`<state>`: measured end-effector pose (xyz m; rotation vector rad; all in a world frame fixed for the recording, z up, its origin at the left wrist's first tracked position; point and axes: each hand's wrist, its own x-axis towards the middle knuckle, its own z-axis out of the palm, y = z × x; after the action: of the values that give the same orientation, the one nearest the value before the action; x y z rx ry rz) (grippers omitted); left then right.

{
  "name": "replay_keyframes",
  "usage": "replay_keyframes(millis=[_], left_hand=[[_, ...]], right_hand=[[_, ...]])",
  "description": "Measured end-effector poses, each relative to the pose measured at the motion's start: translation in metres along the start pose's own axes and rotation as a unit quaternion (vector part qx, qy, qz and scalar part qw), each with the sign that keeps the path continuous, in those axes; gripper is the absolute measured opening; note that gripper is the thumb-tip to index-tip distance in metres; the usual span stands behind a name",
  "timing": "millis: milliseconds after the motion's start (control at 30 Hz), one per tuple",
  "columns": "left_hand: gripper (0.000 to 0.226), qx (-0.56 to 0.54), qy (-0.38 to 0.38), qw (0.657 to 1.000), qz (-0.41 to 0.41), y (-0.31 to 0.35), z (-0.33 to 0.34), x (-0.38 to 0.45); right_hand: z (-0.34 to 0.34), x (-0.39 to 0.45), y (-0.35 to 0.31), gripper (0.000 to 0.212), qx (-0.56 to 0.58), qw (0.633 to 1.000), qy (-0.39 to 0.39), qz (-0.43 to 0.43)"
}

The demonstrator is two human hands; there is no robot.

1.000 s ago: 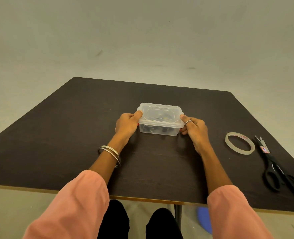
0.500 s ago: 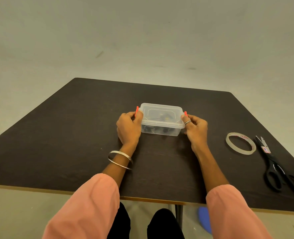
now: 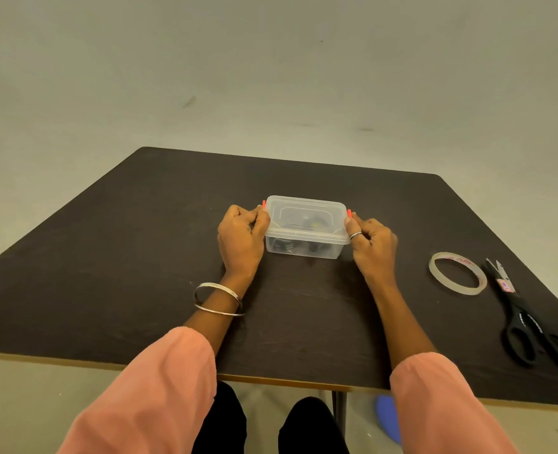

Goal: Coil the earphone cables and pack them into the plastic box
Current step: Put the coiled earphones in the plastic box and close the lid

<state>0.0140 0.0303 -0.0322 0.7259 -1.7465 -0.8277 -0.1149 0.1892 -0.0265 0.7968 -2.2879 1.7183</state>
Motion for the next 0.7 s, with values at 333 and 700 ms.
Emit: replay_keyframes(millis=[333,700], left_hand=[[0.03,-0.099,-0.071,0.98,-0.155,-0.004,-0.008,0.005],[0.017,-0.276,-0.201,0.864,-0.369,0.029,-0.012,0.013]], right_hand=[[-0.004,-0.003,-0.005,0.03,0.073,0.995,-0.061,0.041],[-0.022,0.007,-0.002,0.026,0.084,0.984,-0.088,0.132]])
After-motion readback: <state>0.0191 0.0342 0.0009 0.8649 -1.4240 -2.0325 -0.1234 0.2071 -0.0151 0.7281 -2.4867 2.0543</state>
